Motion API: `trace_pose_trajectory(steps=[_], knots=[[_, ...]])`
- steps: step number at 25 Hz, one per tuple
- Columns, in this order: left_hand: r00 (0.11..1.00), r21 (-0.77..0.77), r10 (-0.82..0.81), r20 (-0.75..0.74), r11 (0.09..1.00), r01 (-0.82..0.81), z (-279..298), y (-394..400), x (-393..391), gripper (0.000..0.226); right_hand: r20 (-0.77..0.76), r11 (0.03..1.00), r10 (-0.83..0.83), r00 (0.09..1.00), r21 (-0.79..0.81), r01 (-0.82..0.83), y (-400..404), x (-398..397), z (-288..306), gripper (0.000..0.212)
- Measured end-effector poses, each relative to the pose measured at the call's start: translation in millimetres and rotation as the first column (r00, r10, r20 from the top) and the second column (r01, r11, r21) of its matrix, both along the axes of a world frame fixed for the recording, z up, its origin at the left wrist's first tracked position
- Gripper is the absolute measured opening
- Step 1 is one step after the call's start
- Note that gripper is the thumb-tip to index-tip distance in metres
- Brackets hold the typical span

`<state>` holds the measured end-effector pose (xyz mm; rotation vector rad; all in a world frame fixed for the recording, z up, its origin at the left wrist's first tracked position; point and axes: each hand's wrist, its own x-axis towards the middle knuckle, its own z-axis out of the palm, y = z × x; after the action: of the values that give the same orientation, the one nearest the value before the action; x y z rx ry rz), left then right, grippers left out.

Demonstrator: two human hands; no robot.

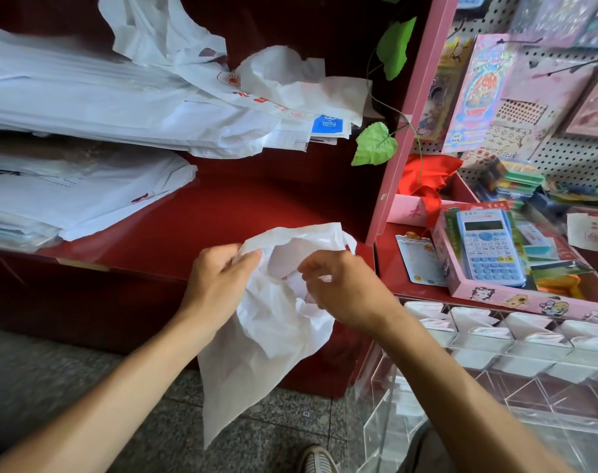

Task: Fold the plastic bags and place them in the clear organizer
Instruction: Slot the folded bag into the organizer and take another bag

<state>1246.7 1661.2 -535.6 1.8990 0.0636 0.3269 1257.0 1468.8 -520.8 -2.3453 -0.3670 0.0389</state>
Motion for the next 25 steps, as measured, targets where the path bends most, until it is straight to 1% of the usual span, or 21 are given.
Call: trace_pose_trajectory(steps=[1, 2, 3, 4, 5, 6, 7, 8, 10, 12, 14, 15, 17, 18, 20, 21, 23, 25], knots=[[1.0, -0.026, 0.008, -0.007, 1.0, -0.009, 0.4, -0.2, 0.8, 0.046, -0.114, 0.998, 0.069, 0.991, -0.002, -0.07, 1.3, 0.8, -1.8, 0.042], [1.0, -0.046, 0.019, -0.011, 0.999, -0.02, 0.1, -0.3, 1.5, 0.047, -0.196, 0.99, 0.143, 0.97, 0.012, -0.143, 3.4, 1.2, -3.4, 0.048], [1.0, -0.041, 0.029, -0.013, 0.999, -0.029, -0.1, -0.3, 1.5, 0.045, -0.242, 0.978, 0.206, 0.948, 0.037, -0.203, 6.2, 2.0, -6.1, 0.049], [0.999, -0.018, 0.032, -0.005, 0.999, -0.032, 0.2, -0.8, 1.0, 0.043, -0.239, 0.969, 0.247, 0.939, 0.059, -0.24, 9.1, 2.1, -8.1, 0.045], [0.999, 0.014, 0.04, 0.002, 0.999, -0.04, 0.9, -1.2, 0.0, 0.043, -0.202, 0.965, 0.261, 0.944, 0.075, -0.251, 11.3, 2.4, -10.8, 0.037], [0.999, 0.037, 0.05, 0.011, 0.998, -0.05, 0.4, -1.4, 0.0, 0.045, -0.162, 0.965, 0.256, 0.953, 0.094, -0.243, 12.7, 2.9, -12.8, 0.031], [0.998, 0.046, 0.06, 0.018, 0.997, -0.061, 0.6, -1.5, -0.3, 0.047, -0.142, 0.966, 0.243, 0.959, 0.118, -0.228, 13.5, 3.1, -13.0, 0.031], [0.998, 0.039, 0.066, 0.022, 0.997, -0.067, 0.3, -1.3, -0.3, 0.048, -0.146, 0.966, 0.24, 0.96, 0.131, -0.221, 14.5, 2.9, -11.9, 0.037], [0.996, -0.007, 0.082, 0.024, 0.997, -0.082, 0.9, -0.4, 0.5, 0.047, -0.198, 0.963, 0.262, 0.944, 0.118, -0.243, 16.9, 2.9, -10.8, 0.056], [0.995, -0.07, 0.101, 0.018, 0.993, -0.1, 2.1, -0.7, 1.2, 0.05, -0.279, 0.965, 0.259, 0.925, 0.042, -0.258, 19.0, 3.1, -12.5, 0.062], [0.991, -0.092, 0.129, 0.021, 0.988, -0.127, 3.6, -2.0, 2.0, 0.055, -0.301, 0.959, 0.238, 0.923, -0.079, -0.272, 21.5, 3.4, -17.6, 0.06], [0.991, -0.1, 0.133, 0.016, 0.986, -0.131, 4.4, -1.9, 2.1, 0.056, -0.299, 0.954, 0.239, 0.924, -0.106, -0.281, 22.4, 2.7, -20.6, 0.059], [0.989, -0.139, 0.145, 0.01, 0.98, -0.142, 4.5, -1.6, 2.2, 0.055, -0.31, 0.96, 0.215, 0.926, -0.105, -0.258, 22.8, 1.4, -23.2, 0.057], [0.989, -0.166, 0.151, 0.007, 0.975, -0.147, 3.9, -0.8, 3.3, 0.051, -0.315, 0.963, 0.188, 0.93, -0.128, -0.238, 22.7, 1.4, -22.8, 0.053], [0.988, -0.197, 0.156, 0.006, 0.969, -0.151, 4.1, 0.8, 3.8, 0.039, -0.311, 0.962, 0.113, 0.944, -0.203, -0.182, 22.7, 2.4, -21.9, 0.039], [0.986, -0.191, 0.168, 0.005, 0.968, -0.164, 4.5, 1.3, 4.1, 0.038, -0.308, 0.966, 0.092, 0.947, -0.204, -0.16, 22.6, 2.2, -21.0, 0.031], [0.978, -0.175, 0.206, 0.006, 0.964, -0.202, 4.0, 3.2, 6.0, 0.038, -0.325, 0.987, 0.095, 0.941, -0.093, -0.132, 20.8, 0.1, -16.4, 0.018], [0.97, -0.17, 0.243, -0.001, 0.956, -0.24, 2.5, 7.0, 9.7, 0.04, -0.321, 0.993, 0.115, 0.94, 0.031, -0.111, 14.3, -3.8, -8.0, 0.019]])
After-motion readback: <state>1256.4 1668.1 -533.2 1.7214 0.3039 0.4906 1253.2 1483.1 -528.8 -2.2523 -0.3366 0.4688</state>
